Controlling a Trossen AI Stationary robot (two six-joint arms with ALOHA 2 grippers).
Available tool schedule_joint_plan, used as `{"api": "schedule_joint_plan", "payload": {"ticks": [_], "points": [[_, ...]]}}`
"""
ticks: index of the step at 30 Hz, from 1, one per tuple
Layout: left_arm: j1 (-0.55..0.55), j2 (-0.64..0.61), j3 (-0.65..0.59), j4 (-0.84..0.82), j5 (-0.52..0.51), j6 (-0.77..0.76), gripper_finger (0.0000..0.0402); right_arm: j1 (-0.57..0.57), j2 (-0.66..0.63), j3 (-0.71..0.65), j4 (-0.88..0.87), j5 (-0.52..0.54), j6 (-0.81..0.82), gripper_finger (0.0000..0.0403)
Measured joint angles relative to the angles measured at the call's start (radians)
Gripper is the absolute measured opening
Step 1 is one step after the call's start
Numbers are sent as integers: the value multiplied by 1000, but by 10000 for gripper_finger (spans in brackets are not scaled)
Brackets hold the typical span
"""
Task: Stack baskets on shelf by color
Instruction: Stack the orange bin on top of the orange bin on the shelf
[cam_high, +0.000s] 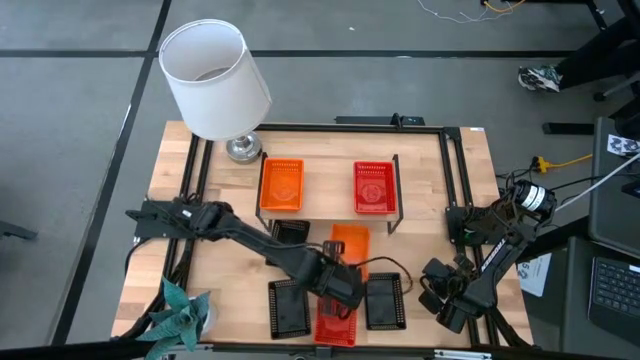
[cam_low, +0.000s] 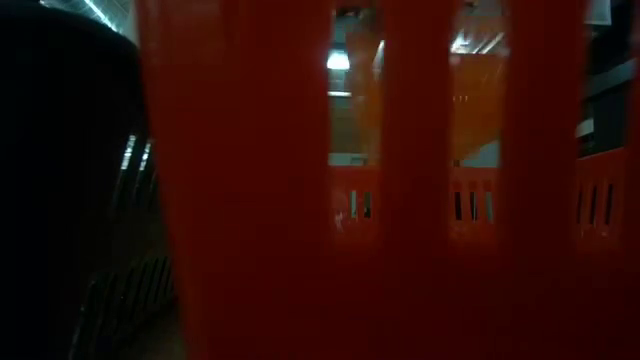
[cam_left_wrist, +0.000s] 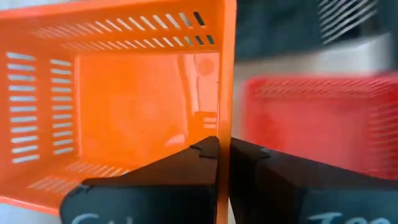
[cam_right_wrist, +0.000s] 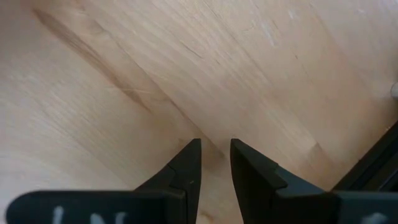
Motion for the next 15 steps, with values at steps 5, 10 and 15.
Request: {"api": "schedule_joint_plan", "payload": {"ticks": [5, 10, 15], "points": [[-67, -78, 15, 21, 70, -66, 1, 0, 0, 0, 0, 0, 0, 86], [-135, -182, 16, -109, -103, -141, 0, 0, 0, 0, 0, 1, 0, 86], [-171, -278, 15, -391, -324, -221, 0, 0, 0, 0, 0, 1, 0, 86]]}}
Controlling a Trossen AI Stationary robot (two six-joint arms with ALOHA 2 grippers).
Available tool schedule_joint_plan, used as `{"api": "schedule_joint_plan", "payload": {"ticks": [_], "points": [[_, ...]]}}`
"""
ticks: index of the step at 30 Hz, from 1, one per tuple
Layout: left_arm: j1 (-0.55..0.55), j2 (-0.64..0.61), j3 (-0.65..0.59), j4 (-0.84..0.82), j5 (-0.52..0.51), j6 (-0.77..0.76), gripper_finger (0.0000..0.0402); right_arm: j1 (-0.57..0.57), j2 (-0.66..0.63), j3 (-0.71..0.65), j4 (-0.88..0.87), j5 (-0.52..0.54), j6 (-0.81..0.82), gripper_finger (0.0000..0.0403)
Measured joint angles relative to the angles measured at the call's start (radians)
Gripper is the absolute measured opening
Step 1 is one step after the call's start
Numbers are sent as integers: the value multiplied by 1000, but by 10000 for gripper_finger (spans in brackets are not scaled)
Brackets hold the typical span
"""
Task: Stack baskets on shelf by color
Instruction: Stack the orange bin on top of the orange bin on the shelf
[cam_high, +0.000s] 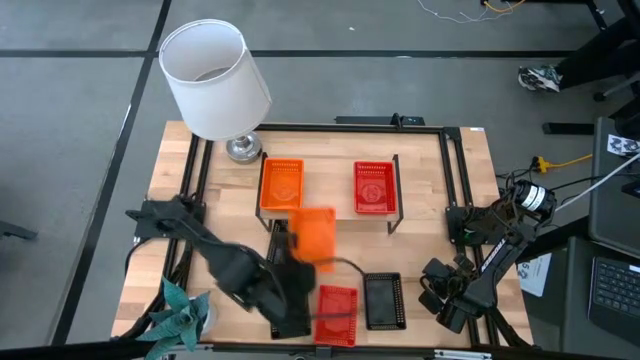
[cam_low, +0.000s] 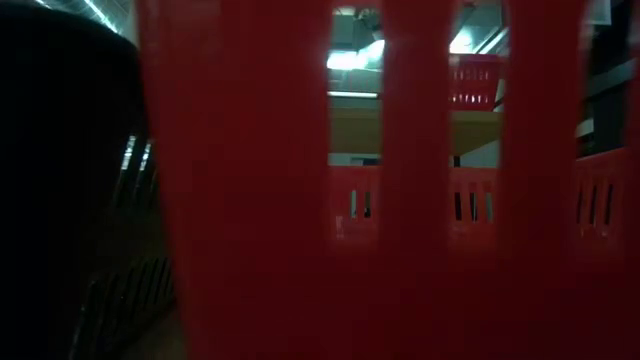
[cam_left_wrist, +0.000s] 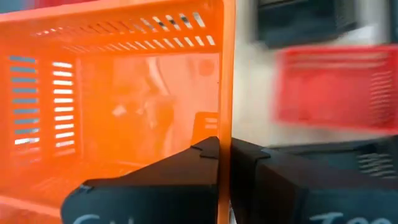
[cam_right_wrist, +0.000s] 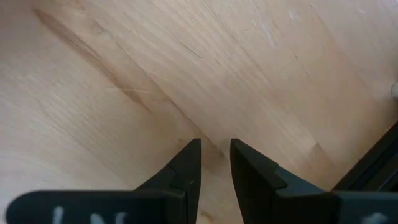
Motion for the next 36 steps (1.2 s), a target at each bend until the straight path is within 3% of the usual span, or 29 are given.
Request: {"api": "schedule_joint_plan", "payload": {"ticks": [3, 6, 12, 18, 25, 32, 36], "points": [[25, -54, -8, -100, -69, -26, 0, 0, 0, 0, 0, 0, 0, 86], [62, -113, -18, -70, -67, 125, 0, -1, 0, 0, 0, 0, 1, 86], [200, -210, -76, -92, 25, 205, 0, -1, 0, 0, 4, 0, 0, 86], [290, -379, -311, -89, 90, 271, 0, -1, 0, 0, 6, 0, 0, 86], [299, -587, -541, -61, 108, 156, 0, -1, 0, 0, 11, 1, 2, 86], [318, -569, -627, 124, 173, 289, 0, -1, 0, 0, 11, 7, 2, 86], [361, -530, -650, 122, 224, 316, 0, -1, 0, 0, 11, 8, 2, 86]]}}
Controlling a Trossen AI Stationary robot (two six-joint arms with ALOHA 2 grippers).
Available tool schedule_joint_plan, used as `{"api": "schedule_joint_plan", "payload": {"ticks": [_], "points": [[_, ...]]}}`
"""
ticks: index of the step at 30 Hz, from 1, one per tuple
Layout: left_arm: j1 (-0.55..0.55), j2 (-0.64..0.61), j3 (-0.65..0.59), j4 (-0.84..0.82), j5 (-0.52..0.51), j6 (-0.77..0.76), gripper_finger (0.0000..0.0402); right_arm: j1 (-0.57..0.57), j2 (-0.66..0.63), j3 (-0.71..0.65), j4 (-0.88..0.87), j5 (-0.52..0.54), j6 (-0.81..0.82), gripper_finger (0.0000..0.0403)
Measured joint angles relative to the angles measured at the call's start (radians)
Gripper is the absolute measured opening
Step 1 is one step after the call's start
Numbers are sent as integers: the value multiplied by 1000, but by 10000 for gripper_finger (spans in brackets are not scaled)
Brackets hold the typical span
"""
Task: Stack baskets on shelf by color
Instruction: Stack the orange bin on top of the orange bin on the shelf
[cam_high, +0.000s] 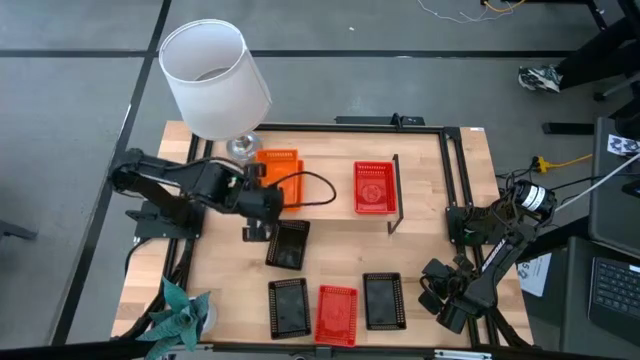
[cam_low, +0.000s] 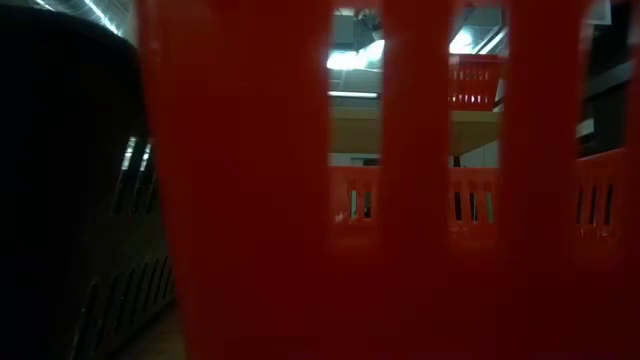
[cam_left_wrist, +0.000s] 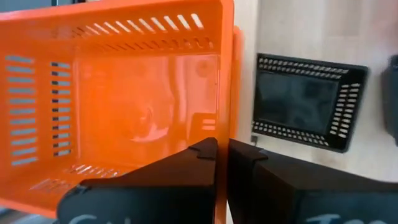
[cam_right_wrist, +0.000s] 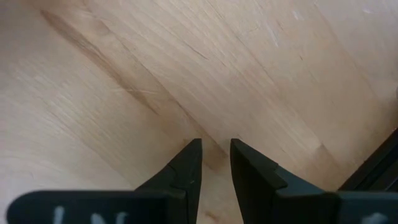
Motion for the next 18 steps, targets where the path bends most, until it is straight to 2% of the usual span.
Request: {"api": "schedule_joint_plan", "payload": {"ticks": [10, 18], "points": [[54, 21, -24, 51, 86, 34, 0, 0, 0, 0, 0, 0, -2, 86], [55, 23, -24, 51, 90, 35, 19, 0, 0, 0, 0, 0, -2, 86]]}}
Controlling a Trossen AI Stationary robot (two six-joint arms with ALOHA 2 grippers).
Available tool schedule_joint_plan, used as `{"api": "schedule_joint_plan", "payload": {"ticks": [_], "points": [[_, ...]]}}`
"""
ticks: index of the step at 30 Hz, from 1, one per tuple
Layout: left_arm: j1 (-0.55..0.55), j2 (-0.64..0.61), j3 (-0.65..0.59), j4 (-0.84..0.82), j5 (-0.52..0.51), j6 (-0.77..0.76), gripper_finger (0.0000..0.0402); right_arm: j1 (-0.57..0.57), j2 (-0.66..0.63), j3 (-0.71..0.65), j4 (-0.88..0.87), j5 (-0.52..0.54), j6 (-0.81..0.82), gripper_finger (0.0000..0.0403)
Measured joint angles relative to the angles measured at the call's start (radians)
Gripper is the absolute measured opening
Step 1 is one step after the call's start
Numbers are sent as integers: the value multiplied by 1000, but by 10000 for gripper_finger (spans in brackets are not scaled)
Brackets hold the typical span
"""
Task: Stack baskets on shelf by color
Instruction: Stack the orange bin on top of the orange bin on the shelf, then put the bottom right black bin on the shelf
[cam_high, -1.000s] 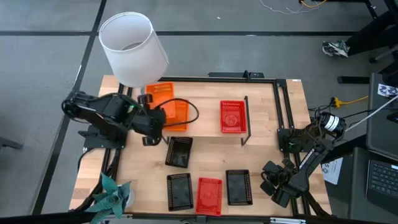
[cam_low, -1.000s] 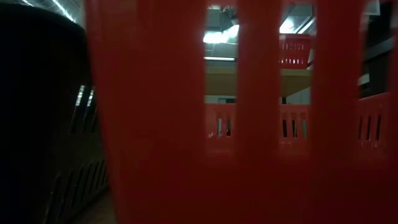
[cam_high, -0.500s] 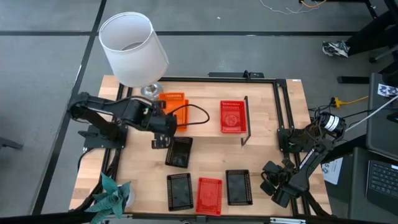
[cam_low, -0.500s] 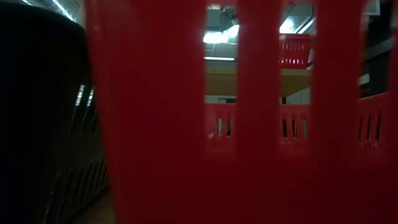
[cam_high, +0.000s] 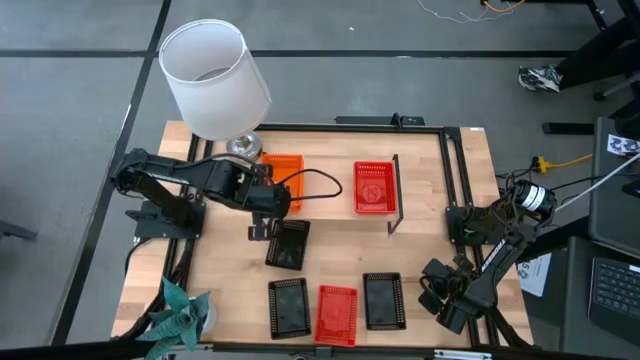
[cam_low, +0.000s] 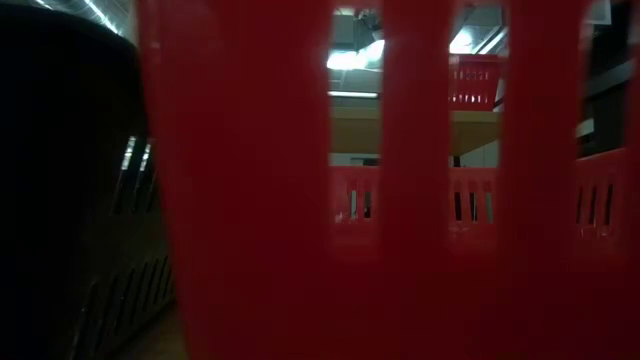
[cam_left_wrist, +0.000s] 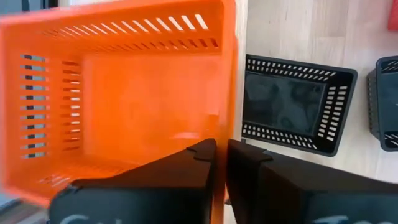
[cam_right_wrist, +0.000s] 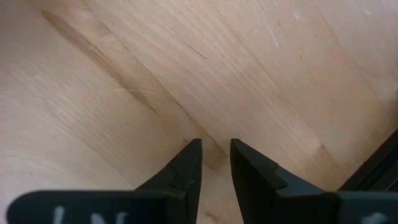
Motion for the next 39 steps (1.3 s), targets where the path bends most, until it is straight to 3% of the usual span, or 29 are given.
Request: {"api": "schedule_joint_plan", "payload": {"ticks": [16, 24, 39], "points": [[11, 0, 1, 0, -33, -2, 89, 0, 0, 0, 0, 0, 0, 86], [24, 14, 3, 28, -43, -50, 93, 0, 0, 0, 1, 0, 0, 86], [24, 48, 3, 145, -33, -5, 93, 1, 0, 0, 4, -6, 0, 86]]}}
